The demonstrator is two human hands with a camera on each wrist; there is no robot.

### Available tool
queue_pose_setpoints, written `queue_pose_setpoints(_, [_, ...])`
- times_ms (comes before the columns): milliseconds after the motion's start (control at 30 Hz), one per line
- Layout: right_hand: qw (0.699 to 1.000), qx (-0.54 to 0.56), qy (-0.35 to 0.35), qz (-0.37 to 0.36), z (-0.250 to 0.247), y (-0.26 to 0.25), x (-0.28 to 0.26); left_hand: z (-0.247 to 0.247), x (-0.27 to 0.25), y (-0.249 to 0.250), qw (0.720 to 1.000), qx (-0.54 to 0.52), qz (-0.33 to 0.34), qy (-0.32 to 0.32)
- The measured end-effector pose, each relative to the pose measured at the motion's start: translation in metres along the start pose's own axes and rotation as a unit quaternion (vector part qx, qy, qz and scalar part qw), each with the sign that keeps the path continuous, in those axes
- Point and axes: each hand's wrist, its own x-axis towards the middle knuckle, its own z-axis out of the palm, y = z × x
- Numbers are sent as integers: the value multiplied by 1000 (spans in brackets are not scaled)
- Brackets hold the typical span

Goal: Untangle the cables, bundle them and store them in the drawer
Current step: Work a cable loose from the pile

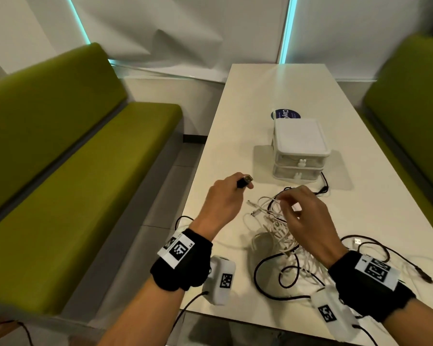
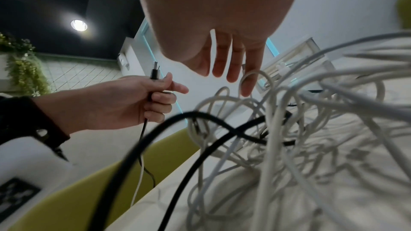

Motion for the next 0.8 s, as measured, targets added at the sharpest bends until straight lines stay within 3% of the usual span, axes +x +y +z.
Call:
queue_pose_setpoints(100, [997, -14, 43, 54, -5, 3, 4, 21, -1, 12, 1000, -26, -1, -13])
queue_pose_setpoints(167, [993, -33, 34, 109, -7, 5, 5, 33, -2, 17, 999, -29, -5, -21])
queue_pose_setpoints(367, [954, -129, -131, 236, -10, 10, 7, 54, -5, 17, 998, -9, -10, -63])
queue_pose_setpoints(467, [929, -215, -195, 230, -11, 13, 8, 56, -7, 16, 997, -5, -16, -69])
queue_pose_setpoints(633, [921, -256, -209, 205, -15, 9, 9, 50, -7, 19, 998, 6, -3, -62])
queue_pose_setpoints(800, [958, -250, -93, 107, -20, -1, 11, 49, -8, 21, 998, 13, 18, -52])
